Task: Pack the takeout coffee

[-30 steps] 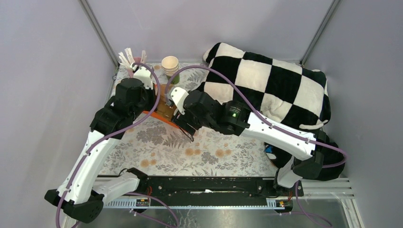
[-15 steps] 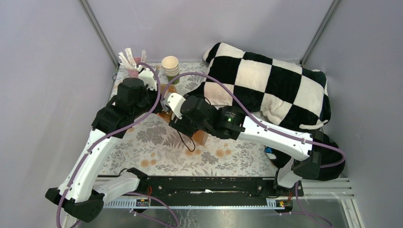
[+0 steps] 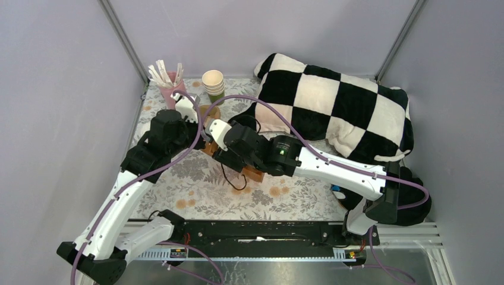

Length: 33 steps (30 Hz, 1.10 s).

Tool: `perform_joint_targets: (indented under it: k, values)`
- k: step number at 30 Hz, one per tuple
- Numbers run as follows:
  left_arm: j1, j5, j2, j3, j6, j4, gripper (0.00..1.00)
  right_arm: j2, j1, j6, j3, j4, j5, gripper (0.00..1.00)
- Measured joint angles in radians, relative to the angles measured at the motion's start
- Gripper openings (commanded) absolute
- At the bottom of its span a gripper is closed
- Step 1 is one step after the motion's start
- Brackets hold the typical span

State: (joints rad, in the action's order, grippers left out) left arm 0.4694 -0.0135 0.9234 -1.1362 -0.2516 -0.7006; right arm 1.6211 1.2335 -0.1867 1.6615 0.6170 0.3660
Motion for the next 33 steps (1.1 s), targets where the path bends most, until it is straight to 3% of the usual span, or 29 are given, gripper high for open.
perform_joint_targets:
  k: [10,19,28,33]
  values:
    - [0.000,0.008,-0.172,0.227,0.035,0.196,0.00,0.005,0.003,-0.012,-0.040,0.013,0.077,0.73]
    - [0.000,0.023,-0.261,0.441,0.118,0.476,0.00,0.059,0.003,-0.048,-0.027,0.076,0.104,0.74]
    - [0.000,0.003,-0.309,0.478,0.174,0.511,0.00,0.100,0.003,-0.106,-0.037,0.074,0.176,0.75]
    - [0.000,-0.007,-0.334,0.496,0.177,0.507,0.00,0.096,0.004,-0.132,-0.123,0.005,0.224,0.75]
